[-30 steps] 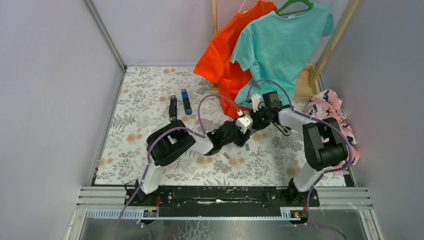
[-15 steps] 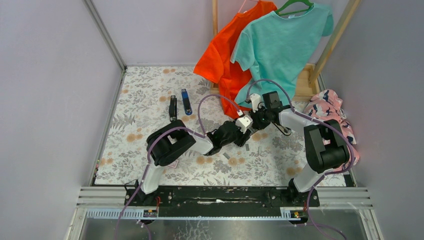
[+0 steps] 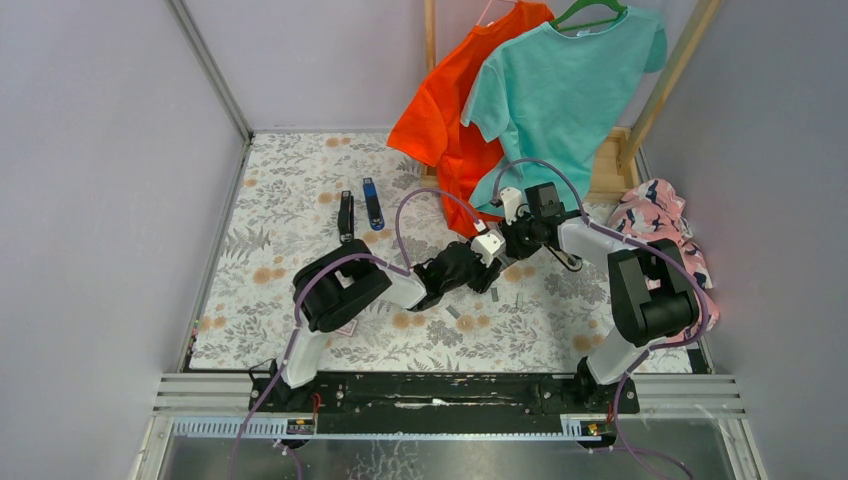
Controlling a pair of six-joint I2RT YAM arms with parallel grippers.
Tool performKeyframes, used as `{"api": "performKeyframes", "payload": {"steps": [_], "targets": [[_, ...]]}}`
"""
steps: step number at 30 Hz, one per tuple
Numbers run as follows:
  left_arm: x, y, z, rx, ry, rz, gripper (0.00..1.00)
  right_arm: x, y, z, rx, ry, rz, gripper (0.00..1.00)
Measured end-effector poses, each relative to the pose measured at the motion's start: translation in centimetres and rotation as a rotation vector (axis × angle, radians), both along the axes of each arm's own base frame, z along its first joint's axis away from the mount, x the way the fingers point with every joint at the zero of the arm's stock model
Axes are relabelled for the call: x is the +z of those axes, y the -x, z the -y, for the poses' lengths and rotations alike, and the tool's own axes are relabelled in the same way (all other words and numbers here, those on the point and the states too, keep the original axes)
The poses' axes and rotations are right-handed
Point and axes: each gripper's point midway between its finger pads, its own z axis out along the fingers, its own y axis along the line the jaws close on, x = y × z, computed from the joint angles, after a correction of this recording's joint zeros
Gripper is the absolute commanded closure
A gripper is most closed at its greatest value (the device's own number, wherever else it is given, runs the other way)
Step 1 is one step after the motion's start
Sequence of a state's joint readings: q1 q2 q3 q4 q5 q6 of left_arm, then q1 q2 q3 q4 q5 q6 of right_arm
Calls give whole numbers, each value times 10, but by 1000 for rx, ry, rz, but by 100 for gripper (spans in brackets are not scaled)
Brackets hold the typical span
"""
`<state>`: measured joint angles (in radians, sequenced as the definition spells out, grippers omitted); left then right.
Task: Unload the staples from the stapler
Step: Place the staple in the staple box.
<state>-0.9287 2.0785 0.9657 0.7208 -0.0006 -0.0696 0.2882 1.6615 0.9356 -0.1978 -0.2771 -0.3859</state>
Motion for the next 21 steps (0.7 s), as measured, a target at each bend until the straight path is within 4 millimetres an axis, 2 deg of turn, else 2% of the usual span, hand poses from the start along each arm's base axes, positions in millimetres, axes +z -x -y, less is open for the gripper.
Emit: {"api": "performKeyframes", "payload": {"steps": [11, 21], "targets": [[0, 0, 0, 0, 0, -1, 45, -9, 3, 2, 1, 13, -26, 78], [0, -2, -2, 3, 1, -1, 45, -9, 3, 2, 1, 14, -26, 76]]}}
